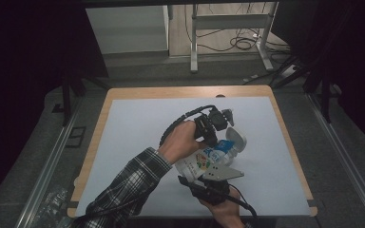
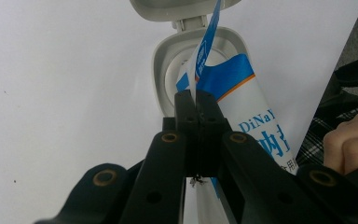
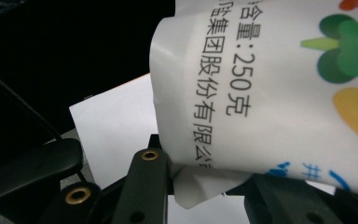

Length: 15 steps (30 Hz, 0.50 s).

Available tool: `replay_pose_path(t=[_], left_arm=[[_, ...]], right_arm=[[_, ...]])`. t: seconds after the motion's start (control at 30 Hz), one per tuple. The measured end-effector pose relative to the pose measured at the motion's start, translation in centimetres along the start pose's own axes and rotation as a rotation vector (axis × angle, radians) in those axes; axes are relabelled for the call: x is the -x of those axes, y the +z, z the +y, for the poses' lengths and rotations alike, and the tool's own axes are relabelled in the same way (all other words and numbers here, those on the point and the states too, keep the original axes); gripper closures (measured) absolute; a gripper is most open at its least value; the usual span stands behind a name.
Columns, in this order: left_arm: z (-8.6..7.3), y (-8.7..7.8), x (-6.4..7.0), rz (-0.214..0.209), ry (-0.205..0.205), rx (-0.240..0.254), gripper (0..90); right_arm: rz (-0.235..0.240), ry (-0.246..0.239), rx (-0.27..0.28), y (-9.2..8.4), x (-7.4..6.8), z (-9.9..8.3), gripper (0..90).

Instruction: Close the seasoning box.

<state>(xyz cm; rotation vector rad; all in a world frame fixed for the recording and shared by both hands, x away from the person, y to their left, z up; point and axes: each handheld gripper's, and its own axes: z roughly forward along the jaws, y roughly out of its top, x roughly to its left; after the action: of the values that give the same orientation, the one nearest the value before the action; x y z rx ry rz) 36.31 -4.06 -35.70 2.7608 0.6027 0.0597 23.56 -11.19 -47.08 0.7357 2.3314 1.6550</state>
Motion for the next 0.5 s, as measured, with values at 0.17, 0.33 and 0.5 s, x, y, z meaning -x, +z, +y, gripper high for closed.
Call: replay_pose_path(t=[0.17, 0.33, 0.5], left_arm=[[0.02, 0.0, 0.01, 0.0, 0.0, 0.0, 90.0], [0.01, 0.05, -0.01, -0.002, 0.0, -0.001, 90.0], [0.02, 0.05, 0.01, -0.002, 0.0, 0.0, 90.0]], right_arm=[[-0.001, 0.0, 0.002, -0.02, -0.01, 0.02, 74.6], [-0.002, -0.001, 0.002, -0.02, -0.01, 0.03, 74.6], [0.001, 0.005, -0.001, -0.09, -0.06, 0.06, 74.6]])
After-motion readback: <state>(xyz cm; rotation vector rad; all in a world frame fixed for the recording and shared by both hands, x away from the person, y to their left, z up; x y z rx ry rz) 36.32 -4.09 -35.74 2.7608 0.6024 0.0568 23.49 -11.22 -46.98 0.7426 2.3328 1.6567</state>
